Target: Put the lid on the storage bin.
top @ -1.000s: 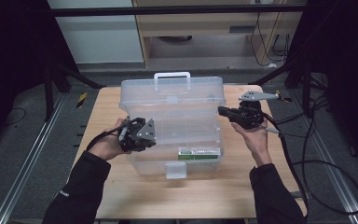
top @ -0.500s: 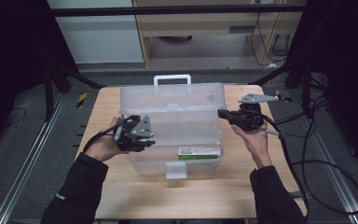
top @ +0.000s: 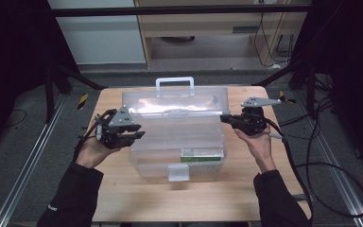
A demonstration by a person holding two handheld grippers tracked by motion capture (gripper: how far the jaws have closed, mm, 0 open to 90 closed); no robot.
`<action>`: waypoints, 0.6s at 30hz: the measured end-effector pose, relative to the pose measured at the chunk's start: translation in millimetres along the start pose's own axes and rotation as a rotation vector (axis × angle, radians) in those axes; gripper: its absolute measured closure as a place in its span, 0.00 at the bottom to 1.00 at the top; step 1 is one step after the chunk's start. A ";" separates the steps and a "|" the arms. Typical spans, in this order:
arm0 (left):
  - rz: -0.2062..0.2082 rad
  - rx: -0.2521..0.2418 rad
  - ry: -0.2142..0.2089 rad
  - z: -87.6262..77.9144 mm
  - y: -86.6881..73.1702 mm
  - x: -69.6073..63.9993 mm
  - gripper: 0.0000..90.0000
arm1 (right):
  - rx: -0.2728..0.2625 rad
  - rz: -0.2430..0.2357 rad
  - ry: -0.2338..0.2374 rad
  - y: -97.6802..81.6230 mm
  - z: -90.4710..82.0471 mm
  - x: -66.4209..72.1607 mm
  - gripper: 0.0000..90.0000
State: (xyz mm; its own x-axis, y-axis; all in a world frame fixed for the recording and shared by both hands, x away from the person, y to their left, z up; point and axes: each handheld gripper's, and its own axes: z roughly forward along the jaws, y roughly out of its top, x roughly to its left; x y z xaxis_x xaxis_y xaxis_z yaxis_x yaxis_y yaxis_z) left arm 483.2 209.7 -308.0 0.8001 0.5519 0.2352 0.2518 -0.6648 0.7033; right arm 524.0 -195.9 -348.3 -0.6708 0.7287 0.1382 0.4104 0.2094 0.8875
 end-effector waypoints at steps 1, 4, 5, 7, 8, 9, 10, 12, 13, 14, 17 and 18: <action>-0.014 -0.005 0.004 -0.5 -2.2 1.4 0.82 | 0.003 0.000 0.001 -0.3 -0.2 0.1 1.00; -0.041 -0.009 0.017 -1.7 -8.3 4.1 0.86 | 0.008 -0.005 0.001 -0.8 -0.4 0.7 1.00; -0.053 -0.011 0.024 -2.0 -10.5 4.7 0.87 | 0.010 -0.005 0.002 -1.2 -0.6 1.0 1.00; -0.079 -0.020 0.036 -2.5 -15.2 5.0 0.90 | 0.009 -0.005 0.004 -2.3 -0.8 1.5 1.00; -0.081 -0.015 0.045 -3.1 -17.4 5.8 0.92 | 0.010 -0.007 0.007 -3.1 -0.8 1.3 1.00; -0.088 -0.017 0.047 -3.0 -19.8 5.9 0.93 | 0.012 -0.007 0.007 -3.7 -1.0 1.5 1.00; -0.094 -0.019 0.045 -2.9 -22.2 6.1 0.95 | 0.014 -0.007 0.008 -4.4 -1.3 1.8 1.00; -0.105 -0.020 0.045 -2.5 -26.5 6.7 0.97 | 0.018 -0.007 0.010 -5.9 -1.6 2.4 1.00; -0.114 -0.019 0.051 -2.3 -28.5 7.1 0.98 | 0.019 -0.009 0.011 -6.7 -1.8 2.6 1.00; -0.128 -0.018 0.058 -2.1 -30.4 7.6 0.98 | 0.021 -0.013 0.012 -7.7 -2.0 2.7 1.00; -0.146 -0.028 0.054 -2.1 -35.6 10.0 0.99 | 0.029 -0.023 0.010 -10.2 -2.5 4.3 1.00; -0.150 -0.032 0.052 -1.9 -37.3 10.0 0.99 | 0.033 -0.024 0.010 -11.1 -2.9 4.9 1.00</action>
State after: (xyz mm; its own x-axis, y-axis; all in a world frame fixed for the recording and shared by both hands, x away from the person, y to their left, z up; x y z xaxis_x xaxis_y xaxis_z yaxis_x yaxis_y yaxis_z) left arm 480.8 240.9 -330.6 0.7251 0.6699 0.1596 0.3483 -0.5567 0.7542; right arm 514.4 -196.5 -356.2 -0.6866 0.7169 0.1211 0.4137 0.2482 0.8759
